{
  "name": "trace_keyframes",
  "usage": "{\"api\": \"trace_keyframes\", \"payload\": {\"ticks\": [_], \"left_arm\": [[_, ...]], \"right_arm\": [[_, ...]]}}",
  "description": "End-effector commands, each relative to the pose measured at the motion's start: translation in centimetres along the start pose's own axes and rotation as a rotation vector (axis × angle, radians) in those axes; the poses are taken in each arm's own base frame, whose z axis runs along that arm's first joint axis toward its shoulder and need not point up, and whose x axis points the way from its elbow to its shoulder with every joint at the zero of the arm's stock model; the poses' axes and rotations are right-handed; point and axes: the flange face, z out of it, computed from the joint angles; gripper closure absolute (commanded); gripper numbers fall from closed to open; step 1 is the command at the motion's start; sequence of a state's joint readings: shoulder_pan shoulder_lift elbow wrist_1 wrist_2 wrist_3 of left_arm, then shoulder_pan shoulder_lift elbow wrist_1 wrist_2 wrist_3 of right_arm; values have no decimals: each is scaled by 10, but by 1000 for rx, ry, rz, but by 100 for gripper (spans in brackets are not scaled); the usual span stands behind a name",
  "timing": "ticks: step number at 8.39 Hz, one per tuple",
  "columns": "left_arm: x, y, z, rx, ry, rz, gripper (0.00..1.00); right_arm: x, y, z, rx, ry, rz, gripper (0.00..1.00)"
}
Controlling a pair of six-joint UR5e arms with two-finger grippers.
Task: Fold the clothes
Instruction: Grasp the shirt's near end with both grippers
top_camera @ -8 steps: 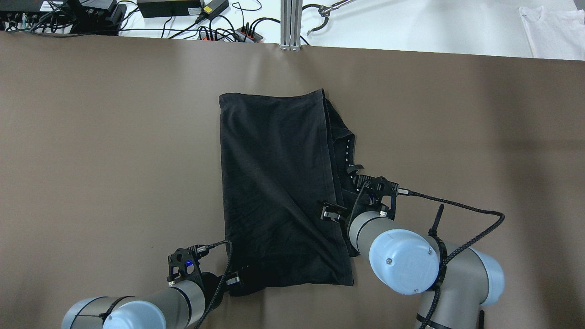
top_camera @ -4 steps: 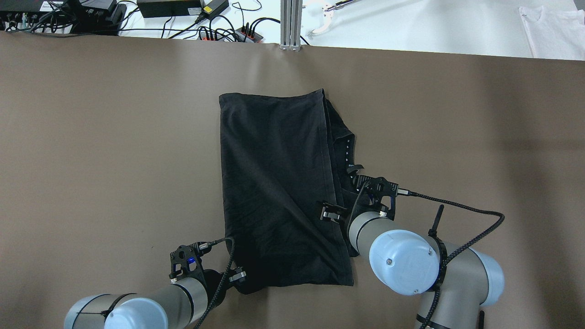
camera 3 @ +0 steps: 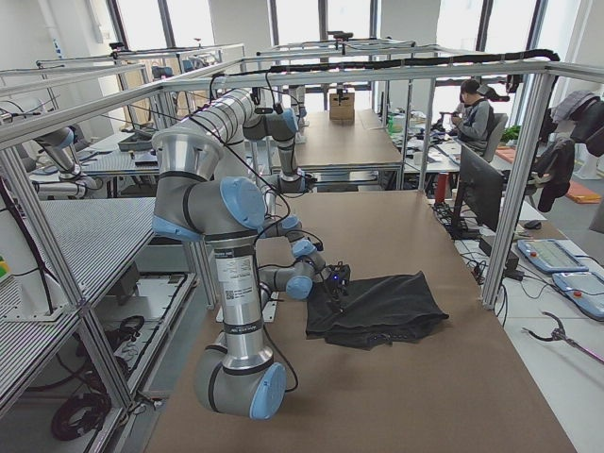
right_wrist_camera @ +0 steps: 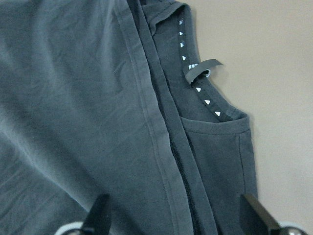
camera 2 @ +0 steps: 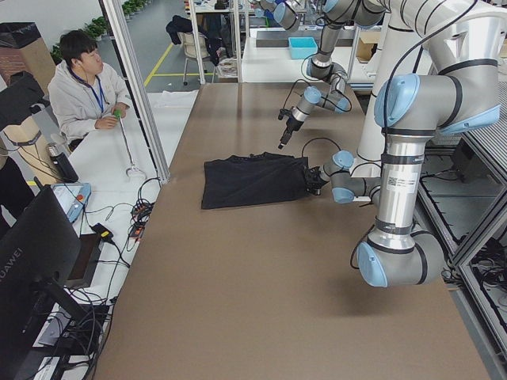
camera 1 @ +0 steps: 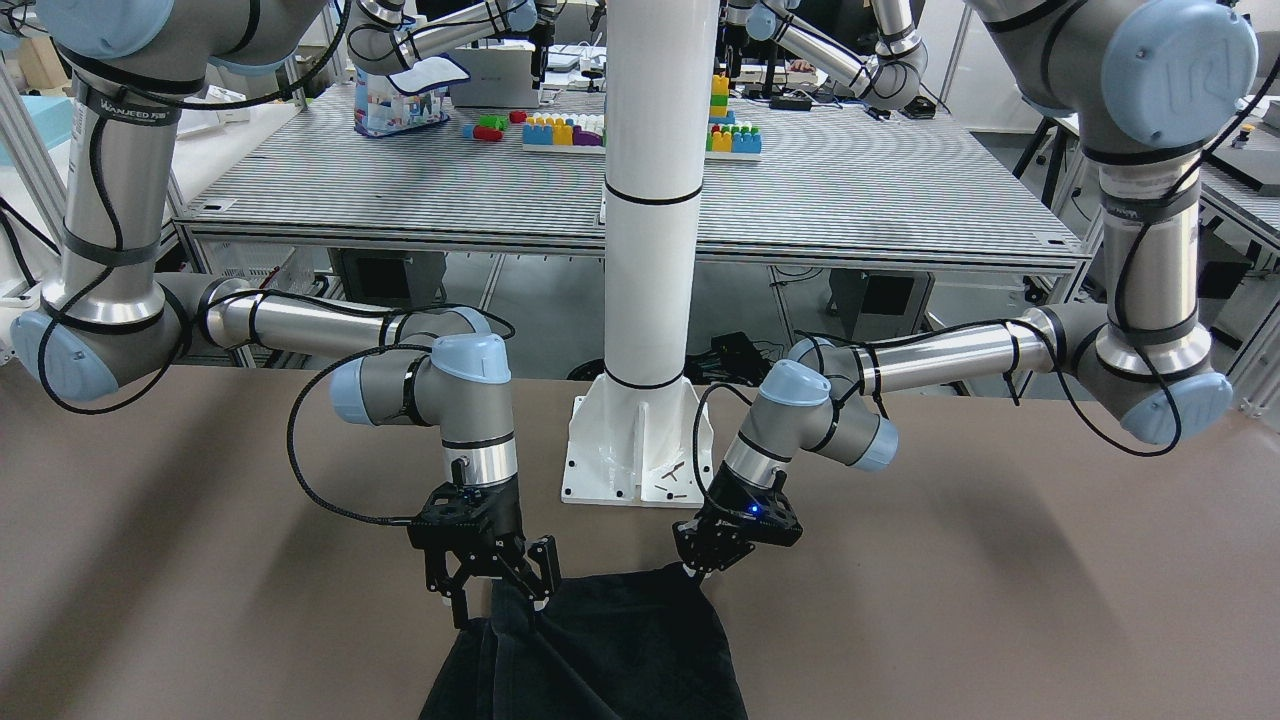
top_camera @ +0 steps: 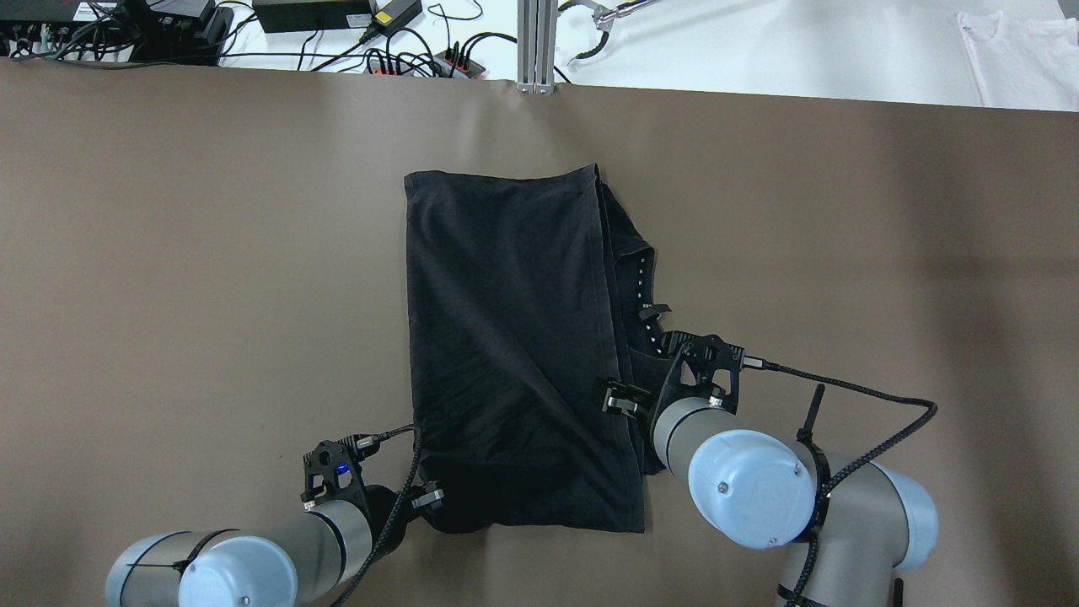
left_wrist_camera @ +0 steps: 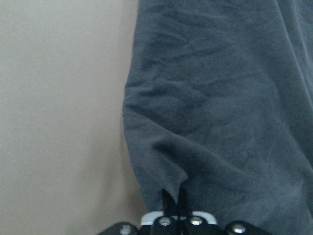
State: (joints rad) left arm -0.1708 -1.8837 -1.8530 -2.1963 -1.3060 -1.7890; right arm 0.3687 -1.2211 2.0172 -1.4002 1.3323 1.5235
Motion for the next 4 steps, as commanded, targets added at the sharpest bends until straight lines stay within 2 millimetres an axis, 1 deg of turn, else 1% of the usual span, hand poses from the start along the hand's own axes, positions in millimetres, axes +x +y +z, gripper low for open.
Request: {"api": "trace_keyframes", "payload": {"ticks": [1, 2, 3, 4], "left_arm": [[-11, -7, -2, 9, -13, 11, 100], [-11, -6, -2, 7, -14, 12, 100], [-11, -6, -2, 7, -14, 13, 100], [-10, -6, -3, 9, -12, 12, 100]], "right_arm": [[34, 25, 17, -24, 76, 69, 8], [45, 45, 39, -34, 125, 136, 8], [45, 58, 53, -37, 147, 211, 8], [43, 66, 56, -40, 143, 264, 9]]}}
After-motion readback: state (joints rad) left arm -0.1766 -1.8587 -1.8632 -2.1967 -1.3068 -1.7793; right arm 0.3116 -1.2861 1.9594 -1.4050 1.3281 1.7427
